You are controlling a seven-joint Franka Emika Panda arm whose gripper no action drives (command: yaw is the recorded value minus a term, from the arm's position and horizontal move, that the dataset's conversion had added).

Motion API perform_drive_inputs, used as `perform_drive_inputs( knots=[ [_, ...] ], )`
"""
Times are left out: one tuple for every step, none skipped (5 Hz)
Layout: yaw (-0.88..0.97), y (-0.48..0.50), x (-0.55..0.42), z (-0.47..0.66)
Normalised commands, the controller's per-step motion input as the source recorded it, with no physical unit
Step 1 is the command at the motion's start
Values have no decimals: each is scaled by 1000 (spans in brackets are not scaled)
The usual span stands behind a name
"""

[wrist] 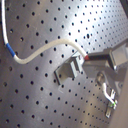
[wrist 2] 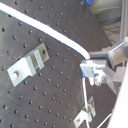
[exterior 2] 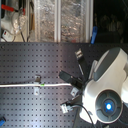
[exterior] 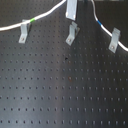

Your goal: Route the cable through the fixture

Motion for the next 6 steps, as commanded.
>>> perform_drive_inputs(
  knots=[
    [0,24,8,0],
    [69,599,157,362],
    [483,495,239,191],
    [583,391,232,190],
    [760,248,146,146],
    [966,52,-44,148]
  ],
)
